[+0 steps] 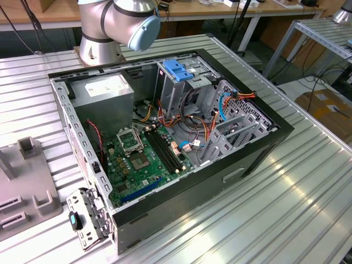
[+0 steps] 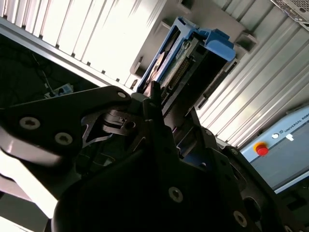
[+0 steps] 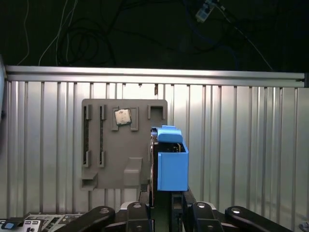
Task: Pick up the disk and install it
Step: 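Pick up the disk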
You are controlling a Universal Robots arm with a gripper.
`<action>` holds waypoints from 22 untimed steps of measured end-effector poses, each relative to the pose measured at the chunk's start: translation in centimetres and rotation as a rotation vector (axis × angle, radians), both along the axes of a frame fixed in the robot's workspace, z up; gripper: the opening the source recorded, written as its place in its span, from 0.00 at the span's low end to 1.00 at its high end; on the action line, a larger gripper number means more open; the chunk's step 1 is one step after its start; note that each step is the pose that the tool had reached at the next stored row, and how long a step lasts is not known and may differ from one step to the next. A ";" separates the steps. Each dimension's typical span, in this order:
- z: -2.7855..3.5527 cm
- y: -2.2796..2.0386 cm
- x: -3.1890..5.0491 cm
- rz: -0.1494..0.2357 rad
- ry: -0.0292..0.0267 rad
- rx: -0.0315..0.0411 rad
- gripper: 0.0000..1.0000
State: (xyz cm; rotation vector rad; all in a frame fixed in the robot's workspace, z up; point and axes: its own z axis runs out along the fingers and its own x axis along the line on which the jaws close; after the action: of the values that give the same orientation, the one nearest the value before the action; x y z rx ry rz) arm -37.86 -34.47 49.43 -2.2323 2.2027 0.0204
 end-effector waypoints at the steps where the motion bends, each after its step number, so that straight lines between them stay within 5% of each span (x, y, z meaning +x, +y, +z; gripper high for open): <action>1: 0.00 0.00 0.23 0.000 0.0000 0.0000 0.35; 22: 0.00 0.00 5.62 0.000 -0.0001 0.0008 0.35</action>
State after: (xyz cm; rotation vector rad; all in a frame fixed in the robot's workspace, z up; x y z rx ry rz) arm -32.25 -34.47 49.43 -2.2318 2.2024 0.0212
